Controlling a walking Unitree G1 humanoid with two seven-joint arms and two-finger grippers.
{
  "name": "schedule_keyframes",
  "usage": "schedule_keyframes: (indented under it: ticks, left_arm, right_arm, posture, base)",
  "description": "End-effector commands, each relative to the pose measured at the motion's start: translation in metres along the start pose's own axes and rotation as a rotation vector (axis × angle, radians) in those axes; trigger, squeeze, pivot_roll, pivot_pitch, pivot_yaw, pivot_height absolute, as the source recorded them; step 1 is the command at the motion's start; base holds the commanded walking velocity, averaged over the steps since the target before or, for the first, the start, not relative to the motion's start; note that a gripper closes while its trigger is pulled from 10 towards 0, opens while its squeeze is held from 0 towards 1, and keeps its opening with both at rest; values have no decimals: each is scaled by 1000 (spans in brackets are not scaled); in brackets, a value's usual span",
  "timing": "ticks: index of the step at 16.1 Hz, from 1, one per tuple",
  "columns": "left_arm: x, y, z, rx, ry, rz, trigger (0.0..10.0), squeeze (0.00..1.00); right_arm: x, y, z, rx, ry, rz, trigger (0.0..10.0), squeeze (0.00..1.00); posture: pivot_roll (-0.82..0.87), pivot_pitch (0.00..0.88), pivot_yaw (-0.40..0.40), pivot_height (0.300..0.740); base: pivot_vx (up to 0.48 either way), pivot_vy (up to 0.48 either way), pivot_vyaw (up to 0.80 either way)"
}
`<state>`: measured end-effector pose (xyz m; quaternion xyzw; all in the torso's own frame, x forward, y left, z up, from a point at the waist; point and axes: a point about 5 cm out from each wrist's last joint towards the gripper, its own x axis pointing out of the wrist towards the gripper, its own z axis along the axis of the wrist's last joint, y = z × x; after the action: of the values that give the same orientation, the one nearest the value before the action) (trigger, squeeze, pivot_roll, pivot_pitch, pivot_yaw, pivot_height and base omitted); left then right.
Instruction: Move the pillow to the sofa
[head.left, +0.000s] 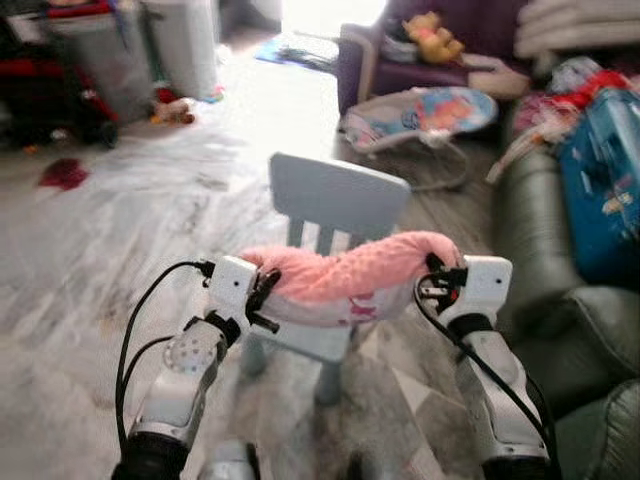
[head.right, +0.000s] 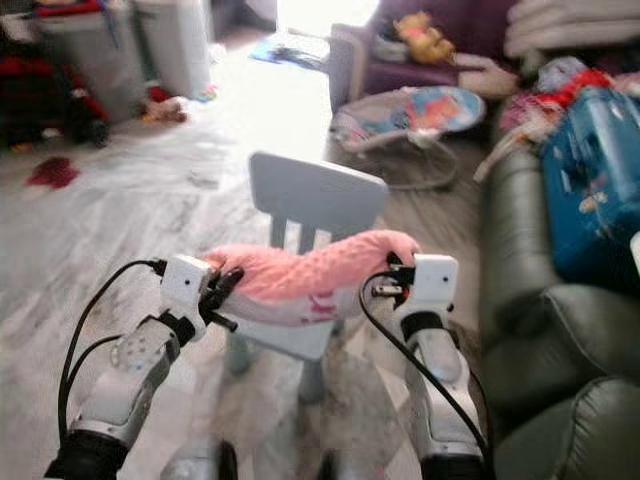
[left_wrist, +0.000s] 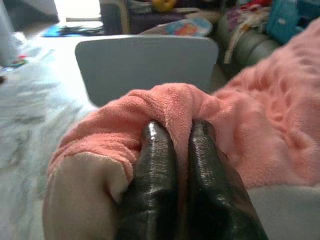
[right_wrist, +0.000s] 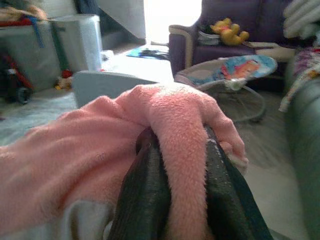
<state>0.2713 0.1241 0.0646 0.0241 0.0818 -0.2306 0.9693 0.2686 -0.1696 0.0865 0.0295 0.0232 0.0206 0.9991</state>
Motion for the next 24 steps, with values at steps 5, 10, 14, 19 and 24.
schedule_keyframes:
  ticks: [5,10,14,19,24]
  left_arm:
    - [1,-8,0,-1,-4,-36,10000,0]
    - [1,-8,0,-21,0,-39,10000,0]
    - [-1,-7,-1,-26,1,-38,10000,0]
    - [-1,-8,-1,-22,3,-48,10000,0]
    - [0,-11,-1,-22,6,-57,10000,0]
  right_arm:
    - [-2,-1,1,-2,-3,-8,10000,0]
    - [-1,-1,0,-3,2,-6,10000,0]
    - [-2,1,-3,-5,13,-3,10000,0]
    - [2,2,-2,-6,10,-1,10000,0]
    - [2,1,-2,-8,11,-6,10000,0]
  posture:
    - [-57,0,-22,740]
    - [-53,0,-26,740]
    - [-48,0,-28,740]
    - [-41,0,-31,740]
    - [-49,0,-24,740]
  base:
    - [-241,0,0]
    - [0,54,0]
    - [0,478,0]
    - [0,480,0]
    - [0,480,-474]
